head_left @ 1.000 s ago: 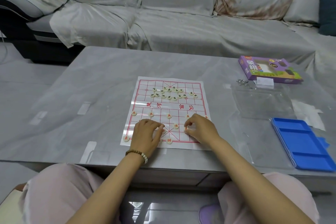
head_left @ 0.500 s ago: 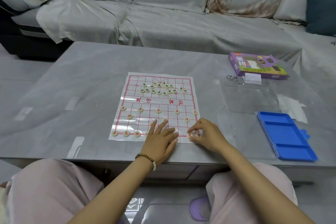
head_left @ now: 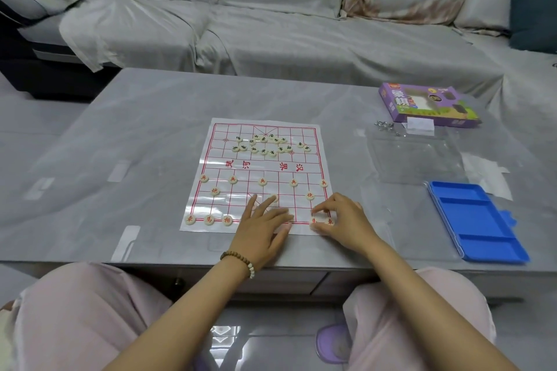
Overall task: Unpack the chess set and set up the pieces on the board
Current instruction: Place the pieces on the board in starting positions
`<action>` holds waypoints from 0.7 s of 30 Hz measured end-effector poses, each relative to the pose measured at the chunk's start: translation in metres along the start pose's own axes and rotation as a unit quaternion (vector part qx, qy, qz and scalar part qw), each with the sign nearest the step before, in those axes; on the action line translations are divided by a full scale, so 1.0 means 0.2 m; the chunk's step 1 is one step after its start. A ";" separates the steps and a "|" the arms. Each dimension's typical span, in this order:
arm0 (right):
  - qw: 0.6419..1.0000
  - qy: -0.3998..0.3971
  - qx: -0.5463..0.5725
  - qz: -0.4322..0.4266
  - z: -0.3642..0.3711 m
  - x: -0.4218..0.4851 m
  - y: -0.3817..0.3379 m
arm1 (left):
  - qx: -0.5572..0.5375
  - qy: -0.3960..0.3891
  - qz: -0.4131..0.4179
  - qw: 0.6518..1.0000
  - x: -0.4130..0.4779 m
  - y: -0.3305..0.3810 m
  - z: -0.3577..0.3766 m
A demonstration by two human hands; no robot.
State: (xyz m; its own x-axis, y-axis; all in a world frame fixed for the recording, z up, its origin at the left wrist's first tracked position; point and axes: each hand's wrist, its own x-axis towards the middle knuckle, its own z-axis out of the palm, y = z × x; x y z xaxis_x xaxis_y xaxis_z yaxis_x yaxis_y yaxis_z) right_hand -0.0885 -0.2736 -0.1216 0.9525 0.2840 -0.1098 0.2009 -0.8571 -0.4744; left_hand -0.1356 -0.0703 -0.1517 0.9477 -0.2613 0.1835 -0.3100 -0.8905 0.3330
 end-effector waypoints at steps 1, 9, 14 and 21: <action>1.000 0.004 0.012 -0.009 0.00 0.00 -0.01 | -0.016 0.026 -0.009 1.000 0.00 -0.02 -0.01; 0.995 -0.013 0.073 -0.073 0.09 0.19 -0.33 | -0.045 0.079 -0.144 0.985 -0.05 -0.31 -0.13; 0.995 -0.030 0.004 -0.091 0.18 0.30 -0.49 | -0.023 0.073 -0.152 0.985 -0.12 -0.37 -0.12; 0.989 -0.024 -0.062 -0.129 0.18 0.32 -0.50 | -0.057 0.088 -0.154 0.983 -0.11 -0.36 -0.11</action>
State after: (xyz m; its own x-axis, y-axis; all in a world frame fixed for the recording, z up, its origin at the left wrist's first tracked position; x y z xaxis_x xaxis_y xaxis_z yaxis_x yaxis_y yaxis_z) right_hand -0.0561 -0.1538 -0.1114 0.8544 0.5178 -0.0427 0.4653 -0.7990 -0.3809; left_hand -0.1369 0.0073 -0.1587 0.9730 0.0915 0.2119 -0.0266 -0.8676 0.4965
